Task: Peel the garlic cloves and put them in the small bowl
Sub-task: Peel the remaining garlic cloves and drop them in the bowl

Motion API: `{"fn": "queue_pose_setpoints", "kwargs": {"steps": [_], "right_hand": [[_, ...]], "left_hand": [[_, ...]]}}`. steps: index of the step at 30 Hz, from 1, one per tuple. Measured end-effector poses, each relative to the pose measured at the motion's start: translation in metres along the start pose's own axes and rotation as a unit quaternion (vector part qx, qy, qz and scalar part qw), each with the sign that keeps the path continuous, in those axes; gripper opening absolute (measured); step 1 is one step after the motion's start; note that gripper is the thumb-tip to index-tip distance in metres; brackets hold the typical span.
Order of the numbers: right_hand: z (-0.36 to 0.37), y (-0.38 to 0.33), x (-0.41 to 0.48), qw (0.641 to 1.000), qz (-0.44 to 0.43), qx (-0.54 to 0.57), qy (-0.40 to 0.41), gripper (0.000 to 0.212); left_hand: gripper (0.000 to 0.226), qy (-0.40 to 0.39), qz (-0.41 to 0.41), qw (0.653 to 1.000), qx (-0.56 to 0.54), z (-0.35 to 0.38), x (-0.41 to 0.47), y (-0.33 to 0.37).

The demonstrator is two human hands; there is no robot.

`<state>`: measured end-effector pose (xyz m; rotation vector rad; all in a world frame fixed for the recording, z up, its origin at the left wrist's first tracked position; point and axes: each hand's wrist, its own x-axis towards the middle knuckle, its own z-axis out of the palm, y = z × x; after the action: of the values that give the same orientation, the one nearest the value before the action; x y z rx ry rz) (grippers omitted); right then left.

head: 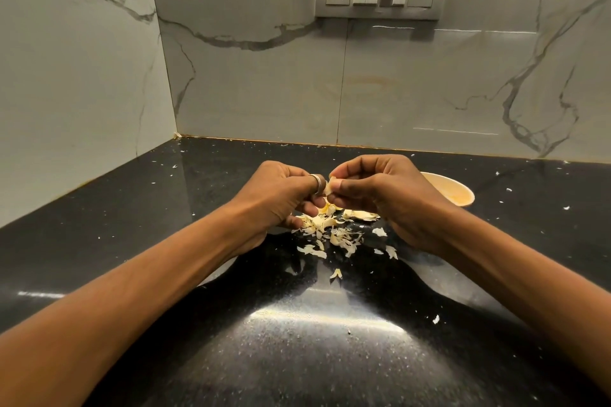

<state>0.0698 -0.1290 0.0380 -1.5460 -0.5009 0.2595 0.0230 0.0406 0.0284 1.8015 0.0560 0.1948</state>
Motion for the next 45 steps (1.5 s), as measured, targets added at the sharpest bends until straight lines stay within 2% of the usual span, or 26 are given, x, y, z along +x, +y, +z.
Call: {"fn": "queue_pose_setpoints", "kwargs": {"steps": [6, 15, 22, 35, 45], "right_hand": [[0.001, 0.003, 0.001, 1.0, 0.011, -0.01, 0.005, 0.016], [0.002, 0.007, 0.004, 1.0, 0.004, -0.026, 0.016, 0.009], [0.002, 0.01, 0.006, 0.999, -0.004, -0.026, 0.02, 0.013], [0.0, 0.002, 0.0, 1.0, 0.012, -0.006, 0.01, 0.021], [-0.004, 0.0, 0.004, 0.998, 0.048, 0.027, 0.009, 0.021]], "left_hand": [[0.014, 0.008, 0.019, 0.999, 0.031, 0.001, 0.001, -0.002], [0.011, 0.025, 0.075, 0.992, 0.095, 0.0, 0.005, -0.008], [0.012, 0.034, 0.084, 0.991, 0.101, 0.001, 0.004, -0.008], [0.013, 0.025, 0.054, 0.996, 0.069, 0.001, 0.004, -0.008], [0.024, 0.036, 0.031, 0.997, 0.061, 0.0, 0.007, -0.008]]}}
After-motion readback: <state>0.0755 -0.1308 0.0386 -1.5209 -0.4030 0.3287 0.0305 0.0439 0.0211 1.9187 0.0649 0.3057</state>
